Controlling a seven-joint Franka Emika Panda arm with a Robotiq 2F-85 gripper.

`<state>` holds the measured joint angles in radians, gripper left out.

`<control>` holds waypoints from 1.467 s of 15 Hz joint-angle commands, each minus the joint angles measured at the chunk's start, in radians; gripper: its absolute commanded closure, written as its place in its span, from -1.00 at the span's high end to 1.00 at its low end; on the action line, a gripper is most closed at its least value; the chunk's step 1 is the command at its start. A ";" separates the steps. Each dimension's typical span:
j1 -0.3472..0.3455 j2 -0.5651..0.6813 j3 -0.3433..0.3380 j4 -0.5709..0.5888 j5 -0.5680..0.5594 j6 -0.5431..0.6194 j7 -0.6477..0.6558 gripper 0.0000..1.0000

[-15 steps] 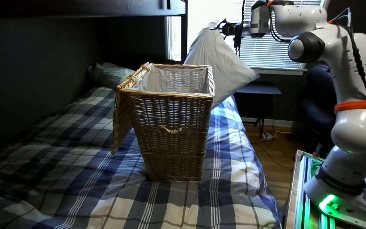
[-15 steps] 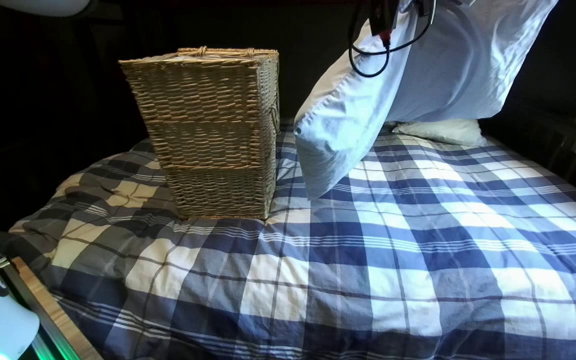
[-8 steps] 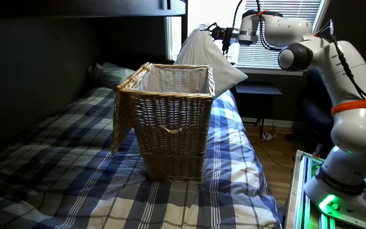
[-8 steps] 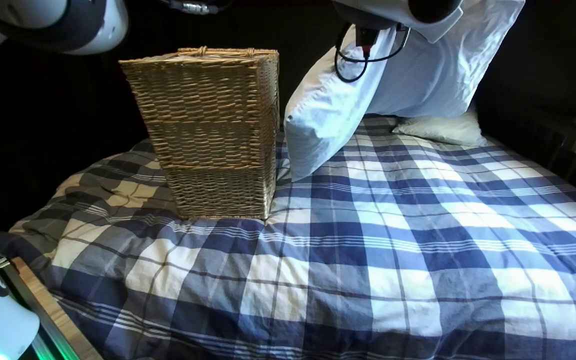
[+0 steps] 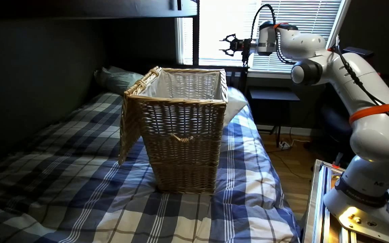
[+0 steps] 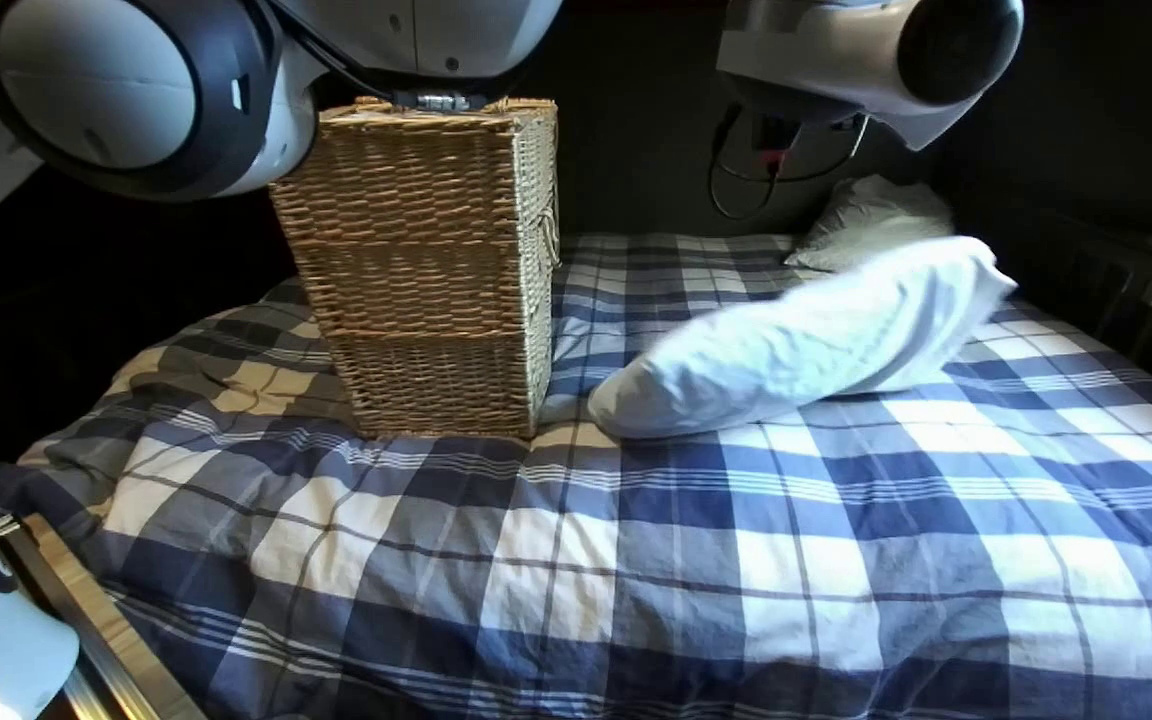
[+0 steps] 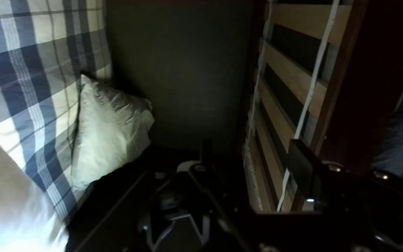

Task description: Remove the pillow from the laundry basket and put it on the bed

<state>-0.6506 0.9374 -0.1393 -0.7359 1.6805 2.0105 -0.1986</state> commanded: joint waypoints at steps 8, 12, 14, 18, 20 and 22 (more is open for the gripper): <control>0.019 -0.123 -0.149 0.079 -0.502 -0.297 0.196 1.00; 0.032 -0.222 -0.215 0.077 -0.639 -0.492 0.172 1.00; 0.038 -0.268 -0.256 0.083 -0.717 -0.551 0.156 1.00; 0.052 -0.335 -0.329 0.115 -0.876 -0.670 0.104 1.00; 0.037 -0.328 -0.309 0.116 -0.850 -0.653 0.113 1.00; 0.040 -0.348 -0.325 0.121 -0.885 -0.683 0.096 1.00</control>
<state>-0.6103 0.5891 -0.4648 -0.6150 0.7951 1.3273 -0.1027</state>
